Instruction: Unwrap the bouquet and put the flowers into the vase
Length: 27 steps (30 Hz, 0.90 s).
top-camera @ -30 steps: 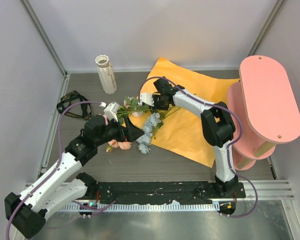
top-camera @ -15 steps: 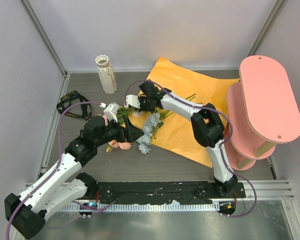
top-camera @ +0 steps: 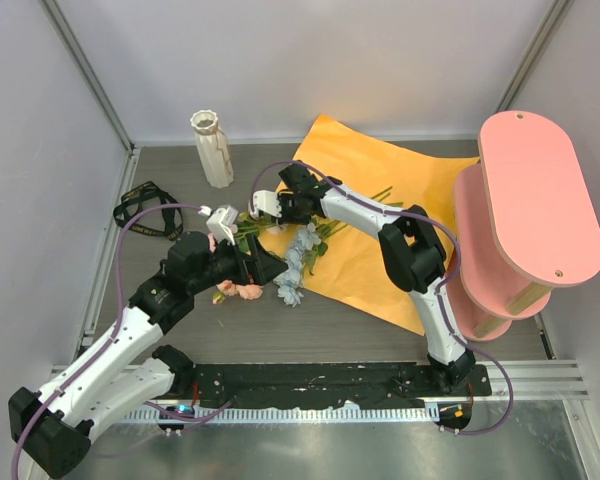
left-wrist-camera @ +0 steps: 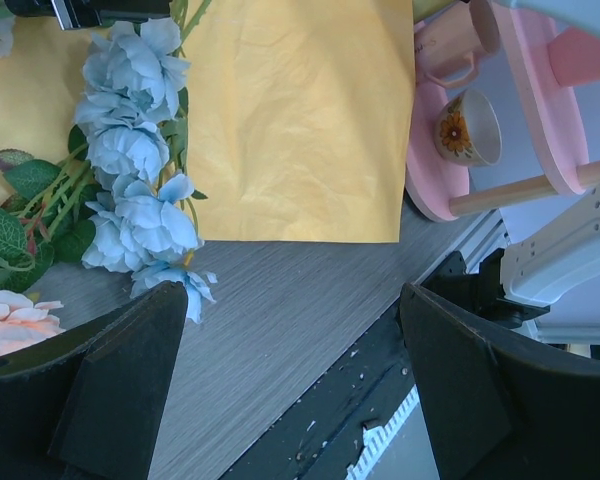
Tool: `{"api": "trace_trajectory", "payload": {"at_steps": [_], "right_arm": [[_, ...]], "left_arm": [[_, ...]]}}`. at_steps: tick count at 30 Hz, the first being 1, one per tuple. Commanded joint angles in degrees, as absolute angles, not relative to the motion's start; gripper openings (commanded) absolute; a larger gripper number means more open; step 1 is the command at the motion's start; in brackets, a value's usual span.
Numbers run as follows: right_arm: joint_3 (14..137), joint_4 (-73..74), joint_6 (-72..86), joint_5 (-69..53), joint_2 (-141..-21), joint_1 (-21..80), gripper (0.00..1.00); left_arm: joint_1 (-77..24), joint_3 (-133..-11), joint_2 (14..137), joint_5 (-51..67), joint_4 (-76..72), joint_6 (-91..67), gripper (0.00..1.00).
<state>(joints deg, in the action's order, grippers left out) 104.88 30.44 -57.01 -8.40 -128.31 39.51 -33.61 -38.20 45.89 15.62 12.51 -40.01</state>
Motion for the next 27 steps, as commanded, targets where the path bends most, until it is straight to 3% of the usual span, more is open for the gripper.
{"api": "trace_trajectory", "payload": {"at_steps": [1,16,27], "right_arm": [[104.7,29.2,-56.5,-8.1,-123.1,39.3,0.31],[97.7,27.1,-56.6,-9.2,-119.7,37.7,0.32],[100.1,25.8,-58.7,-8.6,-124.9,37.4,0.26]], "left_arm": [[-33.3,-38.8,45.2,15.2,11.2,-39.0,0.92],[-33.3,-38.4,45.6,16.2,10.4,-39.6,0.92],[-33.3,-38.5,46.2,16.0,10.0,-39.6,0.92]]}}
